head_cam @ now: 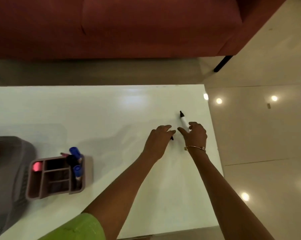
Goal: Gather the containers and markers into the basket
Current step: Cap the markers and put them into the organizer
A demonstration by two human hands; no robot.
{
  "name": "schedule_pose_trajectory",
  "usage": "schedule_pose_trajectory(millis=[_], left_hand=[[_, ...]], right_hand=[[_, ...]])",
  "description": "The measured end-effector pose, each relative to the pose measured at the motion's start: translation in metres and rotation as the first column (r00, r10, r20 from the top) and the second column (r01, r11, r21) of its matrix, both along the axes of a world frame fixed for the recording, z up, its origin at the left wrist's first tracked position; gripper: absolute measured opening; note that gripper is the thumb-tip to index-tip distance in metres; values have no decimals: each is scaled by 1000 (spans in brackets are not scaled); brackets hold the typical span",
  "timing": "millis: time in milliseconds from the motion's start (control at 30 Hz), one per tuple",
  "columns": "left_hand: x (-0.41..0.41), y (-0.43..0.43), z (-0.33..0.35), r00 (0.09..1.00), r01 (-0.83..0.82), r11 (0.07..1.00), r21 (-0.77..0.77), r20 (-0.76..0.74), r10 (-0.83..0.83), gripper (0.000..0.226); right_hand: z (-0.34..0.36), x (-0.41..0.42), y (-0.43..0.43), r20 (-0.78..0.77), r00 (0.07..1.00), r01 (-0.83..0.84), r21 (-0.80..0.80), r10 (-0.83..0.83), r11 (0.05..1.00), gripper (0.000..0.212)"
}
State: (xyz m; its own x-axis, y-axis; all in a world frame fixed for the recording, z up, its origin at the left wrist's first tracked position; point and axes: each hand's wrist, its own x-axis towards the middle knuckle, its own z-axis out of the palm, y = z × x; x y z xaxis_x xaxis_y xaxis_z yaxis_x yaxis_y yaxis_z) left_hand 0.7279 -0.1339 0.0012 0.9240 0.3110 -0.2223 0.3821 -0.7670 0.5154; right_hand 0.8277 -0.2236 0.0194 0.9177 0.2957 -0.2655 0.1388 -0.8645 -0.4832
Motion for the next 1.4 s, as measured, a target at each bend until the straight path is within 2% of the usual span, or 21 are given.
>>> schedule_pose_trajectory(millis=[100, 167, 233, 300, 367, 467, 700, 833, 900, 967, 1133, 1200, 1267, 1333, 1400], left_hand=[[7, -2, -19, 989, 149, 972, 184, -47, -143, 49], [8, -1, -21, 990, 138, 959, 248, -50, -130, 37], [6, 2, -15, 997, 79, 980, 181, 4, -81, 22], [1, 7, -2, 993, -107, 992, -62, 44, 110, 20], [-8, 13, 14, 957, -271, 936, -224, 40, 287, 21], [-27, 18, 35, 941, -320, 899, -300, 12, 339, 22], [-70, 25, 77, 933, -326, 881, -342, 31, 357, 18], [-94, 34, 97, 965, -221, 951, -214, 94, 245, 17], [-105, 40, 106, 987, -131, 981, -143, 72, 143, 17], [-119, 46, 112, 999, -44, 996, -75, 28, 46, 17], [-154, 56, 127, 1000, 0, 1000, 27, -10, 0, 17], [-164, 65, 136, 996, 63, 997, 35, -63, -61, 20], [-175, 70, 145, 988, 130, 991, 0, -88, -130, 24], [-191, 71, 151, 986, 165, 985, -44, -24, -167, 37], [-211, 73, 153, 994, 99, 991, -94, 48, -95, 61]], right_hand=[[-16, 5, 2, -13, 1000, -22, -44, 22, 999, 39], [-19, 6, 1, -7, 1000, 5, -40, -5, 999, 29], [-16, 5, -3, 0, 1000, 30, -2, -30, 1000, 19], [-3, 1, -7, -17, 999, 40, 88, -39, 995, 15], [16, -10, -14, -8, 1000, -5, 185, 7, 983, 15], [43, -33, -26, 43, 993, -116, 228, 110, 967, 14], [81, -72, -21, 125, 952, -299, 166, 281, 940, 14], [102, -86, -10, 199, 891, -437, 140, 407, 889, 16], [109, -91, -10, 231, 837, -531, 133, 495, 837, 17], [114, -99, -7, 186, 799, -597, 124, 573, 792, 24], [124, -131, 0, 22, 786, -607, 221, 618, 764, 34], [125, -146, 1, -72, 776, -594, 249, 626, 765, 32], [120, -164, 3, -184, 710, -636, 247, 680, 731, 24], [117, -185, 13, -240, 648, -677, 253, 723, 691, 19], [121, -201, 28, -244, 679, -626, 301, 692, 720, 12]])
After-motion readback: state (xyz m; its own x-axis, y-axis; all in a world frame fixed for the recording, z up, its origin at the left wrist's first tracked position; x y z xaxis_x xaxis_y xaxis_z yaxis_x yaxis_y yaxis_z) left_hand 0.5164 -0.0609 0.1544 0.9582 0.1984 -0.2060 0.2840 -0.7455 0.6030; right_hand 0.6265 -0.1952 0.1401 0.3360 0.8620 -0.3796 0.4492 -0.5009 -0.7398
